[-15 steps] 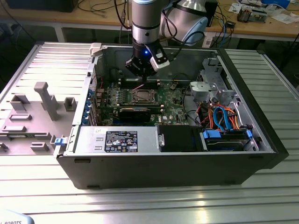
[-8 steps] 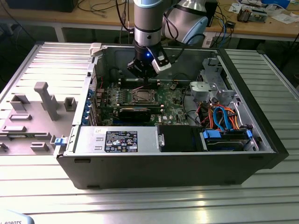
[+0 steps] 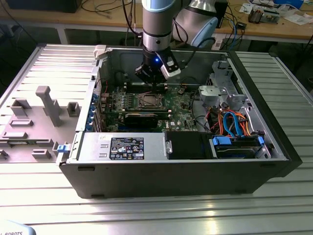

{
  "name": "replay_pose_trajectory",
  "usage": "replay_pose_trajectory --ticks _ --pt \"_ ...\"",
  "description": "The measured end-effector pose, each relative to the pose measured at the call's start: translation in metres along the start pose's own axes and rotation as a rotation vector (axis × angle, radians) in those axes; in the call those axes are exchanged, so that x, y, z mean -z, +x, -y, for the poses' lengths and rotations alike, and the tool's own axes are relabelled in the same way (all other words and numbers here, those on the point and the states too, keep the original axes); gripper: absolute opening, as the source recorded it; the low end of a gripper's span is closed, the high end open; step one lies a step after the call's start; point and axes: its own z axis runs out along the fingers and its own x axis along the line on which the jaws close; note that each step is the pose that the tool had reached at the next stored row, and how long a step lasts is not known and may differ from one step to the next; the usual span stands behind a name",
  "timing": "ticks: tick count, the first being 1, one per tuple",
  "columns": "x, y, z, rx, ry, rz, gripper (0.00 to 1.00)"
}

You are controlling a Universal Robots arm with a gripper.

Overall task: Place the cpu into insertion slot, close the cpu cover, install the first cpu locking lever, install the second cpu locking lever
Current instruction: 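Install the first cpu locking lever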

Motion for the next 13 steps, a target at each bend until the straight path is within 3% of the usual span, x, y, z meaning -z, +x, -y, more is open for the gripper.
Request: replay_pose_trajectory --ticks 7,13 --pt "-0.0084 -0.0022 0.0008 -0.001 -0.0006 0.0000 0.11" --pt "-0.0105 -0.0026 0.0010 -0.001 -0.0010 0.0000 0.11"
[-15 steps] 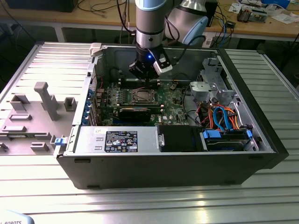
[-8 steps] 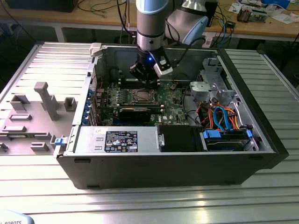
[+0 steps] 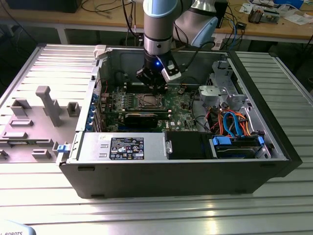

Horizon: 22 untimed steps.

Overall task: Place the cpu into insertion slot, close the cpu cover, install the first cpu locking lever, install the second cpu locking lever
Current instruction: 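Install the first cpu locking lever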

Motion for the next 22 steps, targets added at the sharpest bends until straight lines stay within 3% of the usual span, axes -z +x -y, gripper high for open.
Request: replay_pose_trajectory --ticks 5,22 --pt "0.0023 -0.0001 -0.0003 0.000 -0.0008 0.0003 0.11" --pt "0.0002 -0.0002 -0.0001 0.000 0.0036 0.0002 0.11"
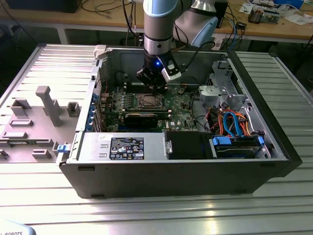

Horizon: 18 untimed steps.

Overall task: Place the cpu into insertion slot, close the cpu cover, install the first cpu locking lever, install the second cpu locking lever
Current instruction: 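Install the first cpu locking lever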

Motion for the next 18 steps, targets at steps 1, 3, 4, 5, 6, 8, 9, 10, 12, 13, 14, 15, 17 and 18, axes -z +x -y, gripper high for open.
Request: replay_pose_trajectory --ticks 1,3,4,5,6,8,9,10,12,13,14,15,17,18 --pt "0.0001 0.0000 0.0000 0.000 0.0000 0.0000 0.11" --pt "0.0011 0.0000 0.0000 0.000 0.0003 -0.0001 0.11" --pt "0.0011 0.0000 -0.0001 0.000 0.0001 0.0000 0.11" --pt "0.0011 0.0000 -0.0001 0.000 0.0000 0.0000 0.11" --pt "0.0011 0.0000 -0.0001 0.000 0.0000 0.0000 0.11" --pt "0.0010 -0.0001 -0.0001 0.000 0.0019 -0.0002 0.11" --pt "0.0009 -0.0002 -0.0001 0.000 0.0038 -0.0004 0.11" --pt "0.0007 -0.0004 -0.0001 0.000 0.0057 -0.0005 0.11" --pt "0.0005 -0.0005 0.0000 0.000 0.0078 -0.0006 0.11" --pt "0.0004 -0.0006 0.0001 0.000 0.0079 -0.0006 0.11" --pt "0.0002 -0.0007 0.0000 0.000 0.0082 -0.0006 0.11" --pt "0.0001 -0.0008 0.0000 0.000 0.0086 -0.0005 0.11" --pt "-0.0003 -0.0009 0.0000 0.000 0.0103 -0.0005 0.11" --pt "-0.0004 -0.0009 0.0001 0.000 0.0122 -0.0007 0.11"
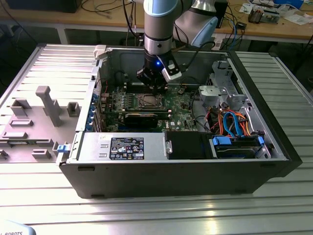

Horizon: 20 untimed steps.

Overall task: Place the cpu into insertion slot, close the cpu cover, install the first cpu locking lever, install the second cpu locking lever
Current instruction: 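Install the first cpu locking lever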

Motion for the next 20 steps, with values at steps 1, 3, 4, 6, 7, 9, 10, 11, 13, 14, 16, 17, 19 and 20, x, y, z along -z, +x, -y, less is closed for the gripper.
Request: replay_pose_trajectory --ticks 1,3,4,6,7,9,10,11,13,14,16,17,19,20 --pt "0.0000 0.0000 0.0000 0.000 0.0005 0.0000 0.11" --pt "0.0000 0.0000 0.0000 0.000 0.0005 0.0001 0.11" --pt "0.0003 0.0000 -0.0001 0.000 0.0002 0.0003 0.11" --pt "0.0004 0.0000 -0.0002 0.000 -0.0001 0.0005 0.11" --pt "0.0004 0.0000 -0.0002 0.000 0.0000 0.0004 0.11" --pt "0.0005 0.0000 -0.0001 0.000 0.0017 0.0003 0.11" --pt "0.0005 0.0000 -0.0001 0.000 0.0027 0.0002 0.11" --pt "0.0004 0.0000 -0.0001 0.000 0.0049 0.0001 0.11" --pt "0.0004 0.0000 -0.0001 0.000 0.0063 -0.0001 0.11" --pt "0.0002 0.0000 0.0000 0.000 0.0065 -0.0001 0.11" --pt "0.0000 0.0000 0.0000 0.000 0.0065 -0.0001 0.11" --pt "-0.0002 0.0000 0.0000 0.000 0.0065 0.0000 0.11" --pt "-0.0005 0.0001 0.0000 0.000 0.0065 -0.0002 0.11" --pt "-0.0008 0.0001 0.0000 0.000 0.0064 -0.0001 0.11"
